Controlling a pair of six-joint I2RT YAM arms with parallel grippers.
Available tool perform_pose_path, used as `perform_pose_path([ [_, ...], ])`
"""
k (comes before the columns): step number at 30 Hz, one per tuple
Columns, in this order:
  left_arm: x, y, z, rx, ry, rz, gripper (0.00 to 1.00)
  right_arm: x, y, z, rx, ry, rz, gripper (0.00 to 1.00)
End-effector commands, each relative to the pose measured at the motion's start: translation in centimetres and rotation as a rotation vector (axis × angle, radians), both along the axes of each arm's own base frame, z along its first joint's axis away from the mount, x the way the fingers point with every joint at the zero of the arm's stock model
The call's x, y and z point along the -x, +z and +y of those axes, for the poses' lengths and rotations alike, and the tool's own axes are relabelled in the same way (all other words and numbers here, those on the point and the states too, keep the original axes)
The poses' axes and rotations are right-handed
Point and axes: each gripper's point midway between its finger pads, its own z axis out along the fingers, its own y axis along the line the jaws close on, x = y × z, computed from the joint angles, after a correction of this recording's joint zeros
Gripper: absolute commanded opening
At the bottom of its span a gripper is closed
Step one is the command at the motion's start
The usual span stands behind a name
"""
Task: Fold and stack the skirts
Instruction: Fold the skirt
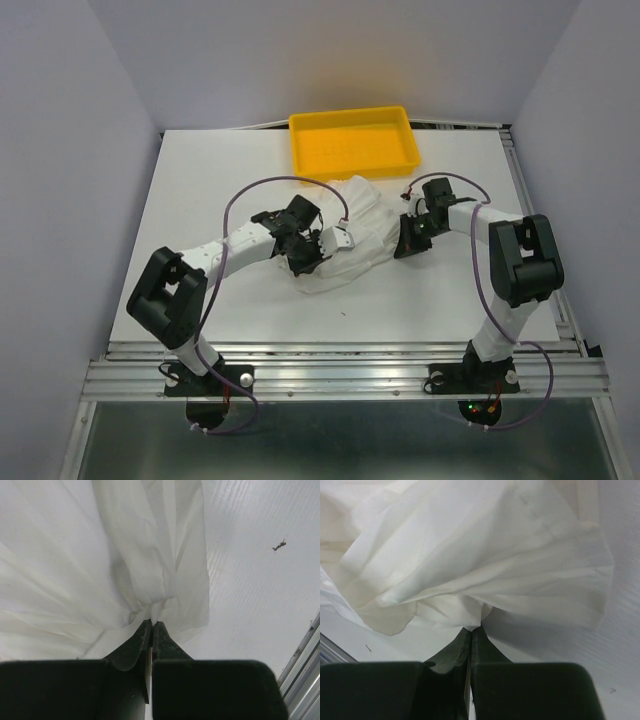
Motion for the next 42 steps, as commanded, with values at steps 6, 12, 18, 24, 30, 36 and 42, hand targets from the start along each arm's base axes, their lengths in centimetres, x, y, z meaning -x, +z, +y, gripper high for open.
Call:
perform_pose_path([
  [6, 1.3, 3.4, 2.6, -0.045, -0.106, -0.115, 0.00, 0.8, -2.4, -1.4, 0.082, -0.080, 0.042, 0.01],
  [12, 2.8, 2.3, 4.1, -0.101, -0.137, -0.086, 0.00, 0.8, -2.5, -1.7, 0.097, -0.096, 0.043, 0.01],
  [18, 4.0, 0.1, 5.1, -0.151, -0.184, -0.061, 0.00, 0.7, -2.9, -2.1, 0.118, -0.109, 0.045, 0.01],
  [24, 5.8, -3.2, 6.0, -0.233, -0.238, -0.036, 0.03, 0.7, -2.9, -2.0, 0.116, -0.093, 0.043, 0.01],
  [30, 4.7, -2.8, 4.4, -0.196, -0.195, -0.061, 0.32, -2.2, 2.3, -1.9, 0.114, -0.035, -0.117, 0.24],
  [36, 4.1, 3.4, 1.0, -0.021, -0.141, -0.135, 0.56, -6.6, 12.5, -1.9, 0.115, 0.034, -0.398, 0.58],
  [42, 4.4, 9.4, 0.7, 0.121, -0.102, -0.234, 0.61, -8.5, 19.4, 2.5, -0.072, 0.135, -0.516, 0.63],
])
